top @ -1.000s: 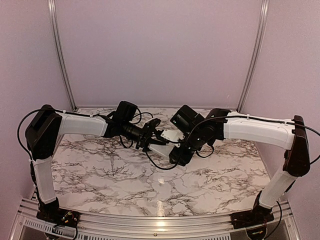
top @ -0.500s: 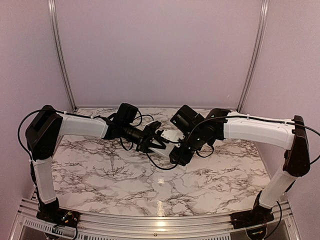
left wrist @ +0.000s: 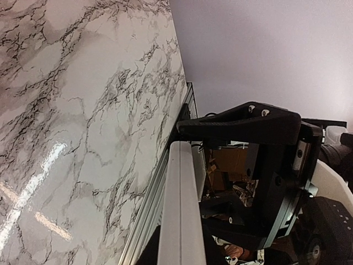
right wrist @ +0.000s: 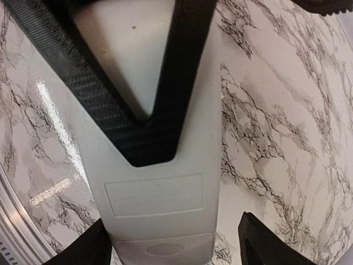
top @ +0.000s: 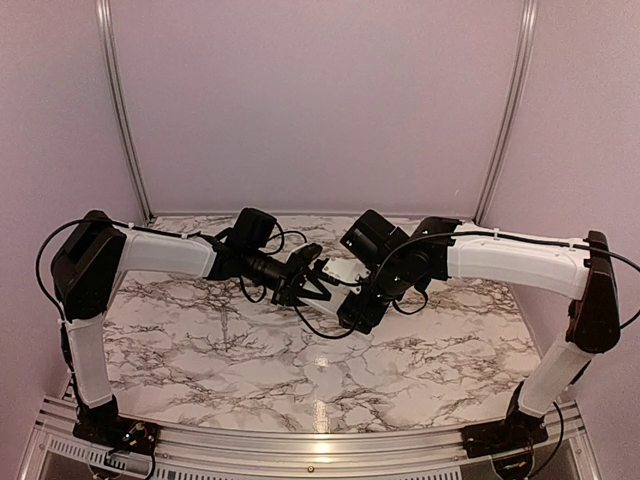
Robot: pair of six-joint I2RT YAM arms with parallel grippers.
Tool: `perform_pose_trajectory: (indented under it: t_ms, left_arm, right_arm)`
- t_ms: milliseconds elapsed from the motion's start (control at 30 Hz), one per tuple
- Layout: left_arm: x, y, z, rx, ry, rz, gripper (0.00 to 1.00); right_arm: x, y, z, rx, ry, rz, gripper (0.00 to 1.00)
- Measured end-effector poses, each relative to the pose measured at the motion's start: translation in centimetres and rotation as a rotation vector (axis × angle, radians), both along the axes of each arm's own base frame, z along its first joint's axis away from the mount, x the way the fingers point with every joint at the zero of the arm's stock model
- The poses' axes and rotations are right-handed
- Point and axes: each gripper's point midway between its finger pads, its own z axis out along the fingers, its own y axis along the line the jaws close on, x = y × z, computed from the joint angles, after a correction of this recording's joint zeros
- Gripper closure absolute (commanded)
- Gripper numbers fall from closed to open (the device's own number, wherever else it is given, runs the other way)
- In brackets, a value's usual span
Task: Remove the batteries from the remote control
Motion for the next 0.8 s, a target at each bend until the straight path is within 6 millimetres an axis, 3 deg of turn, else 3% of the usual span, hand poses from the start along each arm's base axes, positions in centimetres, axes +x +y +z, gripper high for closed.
perform_pose_trajectory:
  t_ms: [200, 367, 633, 800]
  left_arm:
    - [-0.2, 0.2, -0.6, 0.012, 0.021, 0.004, 0.98]
    - [-0.4, 0.3, -1.1, 0.017, 0.033, 0.010, 0.94]
    - [0.6, 0.3, -1.8, 0.049, 0.002, 0.067, 0.98]
    - [1.2, 0.3, -2.2, 0.070, -0.012, 0.097, 1.00]
  right_arm:
    - [0.1, 0.0, 0.0, 0.006, 0.004, -0.021, 0.05]
    - [0.0, 0.0, 0.6, 0.028, 0.006, -0.041, 0.01]
    - [0.0, 0.0, 5.5, 0.176, -0.054, -0.091, 0.02]
    - [0.7, -0.4, 7.1, 0.225, -0.087, -0.165, 0.02]
